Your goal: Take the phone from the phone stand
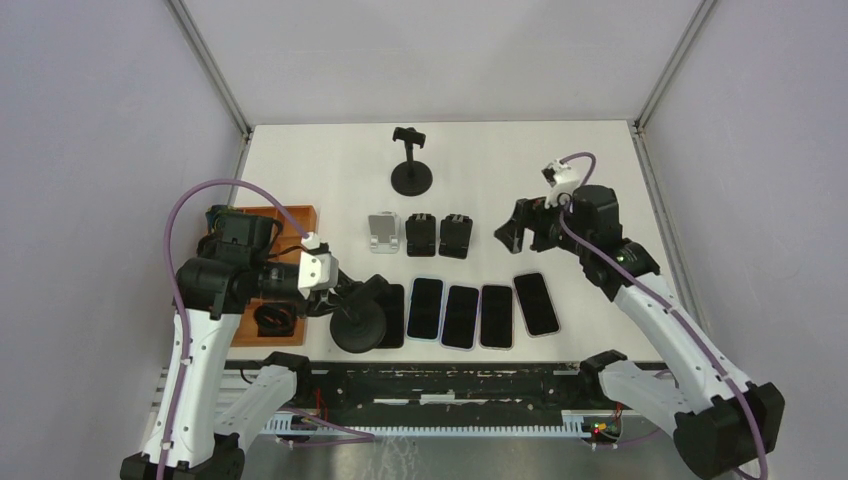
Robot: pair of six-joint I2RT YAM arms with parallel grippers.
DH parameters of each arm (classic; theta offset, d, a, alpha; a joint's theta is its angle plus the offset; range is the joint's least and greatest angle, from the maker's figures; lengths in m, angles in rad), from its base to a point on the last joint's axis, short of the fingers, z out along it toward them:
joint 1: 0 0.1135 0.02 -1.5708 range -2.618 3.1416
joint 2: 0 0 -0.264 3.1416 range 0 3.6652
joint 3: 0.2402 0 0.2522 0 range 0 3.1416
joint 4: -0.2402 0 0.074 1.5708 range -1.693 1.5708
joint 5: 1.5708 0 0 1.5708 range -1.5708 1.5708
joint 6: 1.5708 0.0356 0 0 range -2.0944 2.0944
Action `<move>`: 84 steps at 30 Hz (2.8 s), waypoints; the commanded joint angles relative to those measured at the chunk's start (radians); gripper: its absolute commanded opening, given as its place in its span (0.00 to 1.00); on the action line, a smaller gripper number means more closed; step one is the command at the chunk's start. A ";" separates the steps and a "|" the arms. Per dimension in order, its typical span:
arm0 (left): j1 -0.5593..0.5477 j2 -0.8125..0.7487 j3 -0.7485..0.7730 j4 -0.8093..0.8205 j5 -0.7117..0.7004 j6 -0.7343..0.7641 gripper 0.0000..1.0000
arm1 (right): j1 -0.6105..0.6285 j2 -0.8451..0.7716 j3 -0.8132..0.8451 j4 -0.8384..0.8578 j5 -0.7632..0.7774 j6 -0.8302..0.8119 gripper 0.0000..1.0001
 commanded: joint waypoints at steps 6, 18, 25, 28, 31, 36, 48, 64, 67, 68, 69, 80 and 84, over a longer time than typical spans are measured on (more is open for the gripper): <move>-0.001 0.005 0.051 0.014 0.102 0.026 0.02 | 0.439 0.085 0.230 0.349 -0.300 0.100 0.95; -0.001 0.002 0.050 -0.050 0.103 0.071 0.02 | 0.701 0.346 0.442 0.370 -0.345 0.043 0.89; -0.001 0.002 0.046 -0.052 0.098 0.070 0.02 | 0.720 0.377 0.456 0.400 -0.378 0.067 0.56; -0.001 0.004 0.046 -0.052 0.099 0.067 0.02 | 0.720 0.371 0.457 0.405 -0.374 0.071 0.28; -0.001 0.004 0.046 -0.052 0.094 0.066 0.02 | 0.721 0.366 0.464 0.399 -0.374 0.063 0.15; -0.001 0.004 0.046 -0.048 0.067 0.053 0.37 | 0.720 0.361 0.488 0.347 -0.354 0.026 0.00; -0.001 -0.038 0.065 0.234 0.000 -0.307 1.00 | 0.441 0.189 0.502 0.243 -0.269 0.058 0.00; -0.001 -0.020 0.098 0.317 -0.180 -0.530 1.00 | -0.113 0.368 0.590 0.204 -0.182 -0.050 0.00; -0.001 -0.025 0.068 0.355 -0.234 -0.576 1.00 | -0.170 0.446 0.598 0.267 -0.196 -0.053 0.00; -0.001 -0.024 0.057 0.370 -0.252 -0.591 1.00 | -0.181 0.474 0.601 0.281 -0.196 -0.061 0.00; -0.001 -0.024 0.043 0.385 -0.271 -0.606 1.00 | -0.193 0.497 0.601 0.298 -0.204 -0.064 0.00; -0.001 0.004 -0.059 0.429 -0.398 -0.617 1.00 | -0.253 0.638 0.528 0.598 -0.279 -0.019 0.00; -0.001 -0.001 -0.085 0.441 -0.417 -0.618 1.00 | -0.254 0.672 0.529 0.631 -0.298 -0.015 0.00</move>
